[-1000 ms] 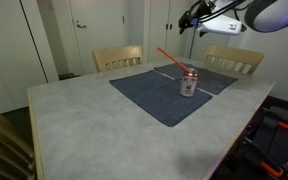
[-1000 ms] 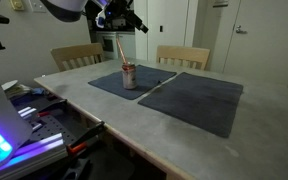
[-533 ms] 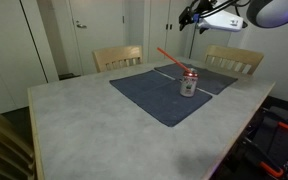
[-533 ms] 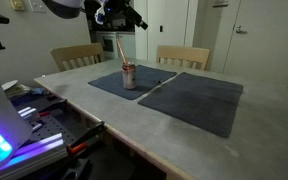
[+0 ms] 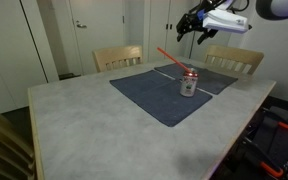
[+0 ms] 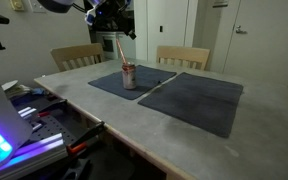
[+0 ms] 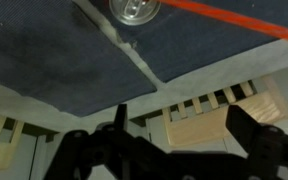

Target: Put the red straw in the can

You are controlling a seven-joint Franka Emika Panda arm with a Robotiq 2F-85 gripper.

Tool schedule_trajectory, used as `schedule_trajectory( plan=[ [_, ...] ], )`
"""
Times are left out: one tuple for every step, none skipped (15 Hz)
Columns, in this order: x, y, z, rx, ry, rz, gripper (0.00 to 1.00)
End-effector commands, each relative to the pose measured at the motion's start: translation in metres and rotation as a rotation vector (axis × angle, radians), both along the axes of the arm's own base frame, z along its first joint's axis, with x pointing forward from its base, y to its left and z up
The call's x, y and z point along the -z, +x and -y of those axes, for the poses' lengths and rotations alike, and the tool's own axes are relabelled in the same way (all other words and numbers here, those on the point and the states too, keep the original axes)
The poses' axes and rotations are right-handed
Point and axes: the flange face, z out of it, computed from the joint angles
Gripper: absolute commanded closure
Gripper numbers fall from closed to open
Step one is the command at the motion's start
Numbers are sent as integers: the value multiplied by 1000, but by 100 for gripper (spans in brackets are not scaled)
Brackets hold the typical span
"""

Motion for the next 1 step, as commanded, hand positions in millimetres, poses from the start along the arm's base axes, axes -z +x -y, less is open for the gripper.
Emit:
schedule_trajectory(
  plan=[
    [32, -7, -16, -55, 69, -172, 0]
  ],
)
